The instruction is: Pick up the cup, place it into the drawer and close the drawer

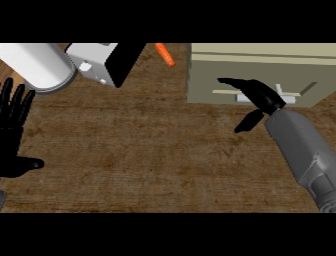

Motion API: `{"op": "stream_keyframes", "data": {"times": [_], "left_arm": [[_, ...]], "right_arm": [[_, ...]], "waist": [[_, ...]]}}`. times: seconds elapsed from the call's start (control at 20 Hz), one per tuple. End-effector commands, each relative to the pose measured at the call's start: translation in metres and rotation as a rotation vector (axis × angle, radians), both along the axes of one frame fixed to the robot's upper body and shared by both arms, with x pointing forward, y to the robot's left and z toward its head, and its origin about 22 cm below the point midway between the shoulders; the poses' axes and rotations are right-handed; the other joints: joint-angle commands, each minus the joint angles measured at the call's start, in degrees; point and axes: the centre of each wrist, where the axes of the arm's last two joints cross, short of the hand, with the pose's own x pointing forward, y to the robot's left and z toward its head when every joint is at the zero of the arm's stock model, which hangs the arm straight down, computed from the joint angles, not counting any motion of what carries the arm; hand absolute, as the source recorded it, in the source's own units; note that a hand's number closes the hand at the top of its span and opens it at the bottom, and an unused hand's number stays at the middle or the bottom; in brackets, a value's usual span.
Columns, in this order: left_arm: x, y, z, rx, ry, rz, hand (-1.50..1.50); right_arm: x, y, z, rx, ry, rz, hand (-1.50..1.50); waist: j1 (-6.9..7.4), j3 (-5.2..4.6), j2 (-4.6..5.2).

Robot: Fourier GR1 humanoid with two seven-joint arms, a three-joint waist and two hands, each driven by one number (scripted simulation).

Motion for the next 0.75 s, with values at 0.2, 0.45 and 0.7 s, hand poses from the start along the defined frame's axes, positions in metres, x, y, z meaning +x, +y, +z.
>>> {"op": "stream_keyframes", "data": {"times": [0.2,0.45,0.7], "left_arm": [[0.001,0.002,0.006,0.01,0.014,-0.016,-1.5],[0.015,-0.008,0.004,0.019,-0.004,-0.022,-1.5],[0.01,-0.014,-0.001,0.034,-0.016,-0.035,-1.5]], "right_arm": [[0.012,-0.005,0.007,-0.002,0.043,-0.093,-1.5],[0.022,-0.026,0.033,-0.001,0.029,-0.096,-1.5],[0.022,-0.038,0.036,-0.006,0.034,-0.091,-1.5]], "waist": [[2.24,0.54,1.74],[2.47,0.55,2.56],[2.46,0.56,2.25]]}}
